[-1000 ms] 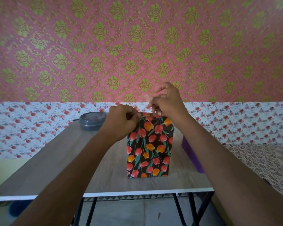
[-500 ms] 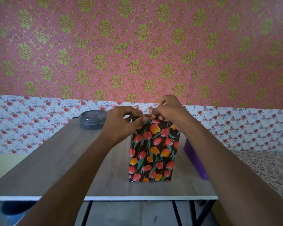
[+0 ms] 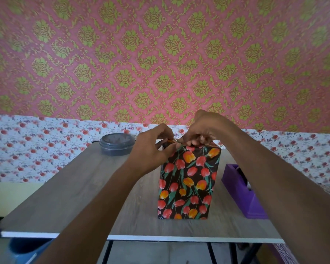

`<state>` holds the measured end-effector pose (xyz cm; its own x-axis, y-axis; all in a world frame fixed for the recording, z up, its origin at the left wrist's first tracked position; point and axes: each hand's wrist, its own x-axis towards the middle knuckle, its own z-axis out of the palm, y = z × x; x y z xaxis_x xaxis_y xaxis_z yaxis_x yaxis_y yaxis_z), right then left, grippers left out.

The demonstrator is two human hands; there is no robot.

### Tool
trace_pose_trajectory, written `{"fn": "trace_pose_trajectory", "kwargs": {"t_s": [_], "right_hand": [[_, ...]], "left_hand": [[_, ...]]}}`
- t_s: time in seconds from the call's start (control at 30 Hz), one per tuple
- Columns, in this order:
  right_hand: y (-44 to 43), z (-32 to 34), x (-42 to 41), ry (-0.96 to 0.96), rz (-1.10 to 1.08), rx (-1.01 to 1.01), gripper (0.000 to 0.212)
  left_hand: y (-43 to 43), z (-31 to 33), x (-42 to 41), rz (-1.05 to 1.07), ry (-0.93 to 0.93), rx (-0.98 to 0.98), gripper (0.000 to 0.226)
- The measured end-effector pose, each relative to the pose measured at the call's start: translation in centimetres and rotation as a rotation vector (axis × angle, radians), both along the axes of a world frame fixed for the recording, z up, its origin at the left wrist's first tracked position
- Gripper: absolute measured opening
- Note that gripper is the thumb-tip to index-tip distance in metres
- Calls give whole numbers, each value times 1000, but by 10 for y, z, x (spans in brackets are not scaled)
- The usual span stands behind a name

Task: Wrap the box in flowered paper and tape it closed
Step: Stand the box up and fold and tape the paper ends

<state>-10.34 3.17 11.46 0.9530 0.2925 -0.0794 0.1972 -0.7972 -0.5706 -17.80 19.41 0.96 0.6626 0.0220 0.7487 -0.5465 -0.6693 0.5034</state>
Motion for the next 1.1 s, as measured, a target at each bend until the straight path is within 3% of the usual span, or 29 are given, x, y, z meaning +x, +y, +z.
{"fn": "trace_pose_trajectory", "kwargs": {"t_s": [0.17, 0.27, 0.47, 0.53, 0.67, 0.77, 1.0, 1.1], "right_hand": [[-6, 0, 6, -5, -13, -110, 61], [-18, -4, 6, -19, -31, -121, 52], [-35, -9, 14, 34, -54, 31, 28], [-35, -10, 12, -8, -83, 29, 30], [-27, -20, 8, -120, -125, 91, 56], [-23, -32, 12, -273, -163, 27, 67], [-27, -17, 7, -125, -144, 58, 48], [-36, -25, 3, -202, -136, 160, 43]], "left_hand": [[2, 2, 2, 81, -80, 159, 29], [0, 4, 3, 49, -78, 236, 25], [-4, 3, 6, 99, 6, 327, 38], [-7, 5, 8, 126, 19, 359, 36], [-8, 7, 8, 128, 31, 400, 39], [-6, 7, 5, 106, 46, 374, 45], [-11, 11, 3, 138, 72, 435, 44], [-10, 13, 2, 129, 64, 459, 37]]}}
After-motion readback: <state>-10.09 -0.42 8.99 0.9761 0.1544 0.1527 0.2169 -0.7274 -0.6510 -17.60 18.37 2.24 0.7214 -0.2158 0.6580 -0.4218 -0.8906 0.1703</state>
